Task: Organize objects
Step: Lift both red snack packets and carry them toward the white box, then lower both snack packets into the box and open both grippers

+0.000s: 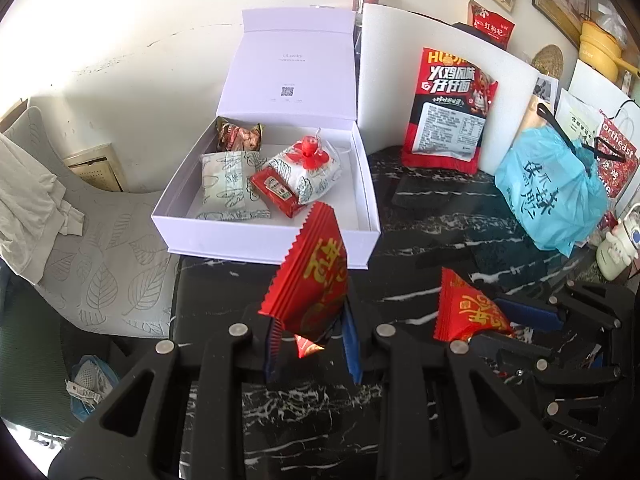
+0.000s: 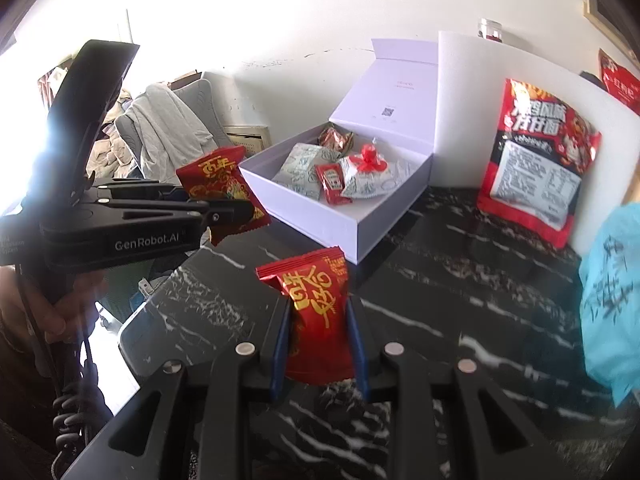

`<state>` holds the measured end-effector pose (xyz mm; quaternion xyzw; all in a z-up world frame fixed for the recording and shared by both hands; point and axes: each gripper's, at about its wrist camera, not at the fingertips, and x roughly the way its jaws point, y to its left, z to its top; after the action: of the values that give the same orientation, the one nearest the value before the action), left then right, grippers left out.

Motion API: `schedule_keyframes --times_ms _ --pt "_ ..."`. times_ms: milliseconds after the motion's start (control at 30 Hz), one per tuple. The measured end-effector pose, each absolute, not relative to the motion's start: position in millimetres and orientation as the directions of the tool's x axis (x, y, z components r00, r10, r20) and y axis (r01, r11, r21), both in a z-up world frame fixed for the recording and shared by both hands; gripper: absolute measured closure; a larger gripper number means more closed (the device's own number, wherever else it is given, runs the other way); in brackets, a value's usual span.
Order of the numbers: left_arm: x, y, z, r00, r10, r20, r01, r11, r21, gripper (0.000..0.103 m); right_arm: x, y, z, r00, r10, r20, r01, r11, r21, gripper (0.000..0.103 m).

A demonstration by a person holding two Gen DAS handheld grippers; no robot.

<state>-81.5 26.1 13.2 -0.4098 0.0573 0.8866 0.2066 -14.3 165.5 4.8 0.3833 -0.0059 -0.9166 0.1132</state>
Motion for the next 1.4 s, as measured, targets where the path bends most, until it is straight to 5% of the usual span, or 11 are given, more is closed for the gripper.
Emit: schedule_keyframes --times_ms 1400 --pt "-240 25 9 -0.596 0.303 -0.743 -0.381 -0.922 -0.07 0.078 -193 153 9 -0.683 -0.248 -0.687 0.301 -0.953 0.045 0.076"
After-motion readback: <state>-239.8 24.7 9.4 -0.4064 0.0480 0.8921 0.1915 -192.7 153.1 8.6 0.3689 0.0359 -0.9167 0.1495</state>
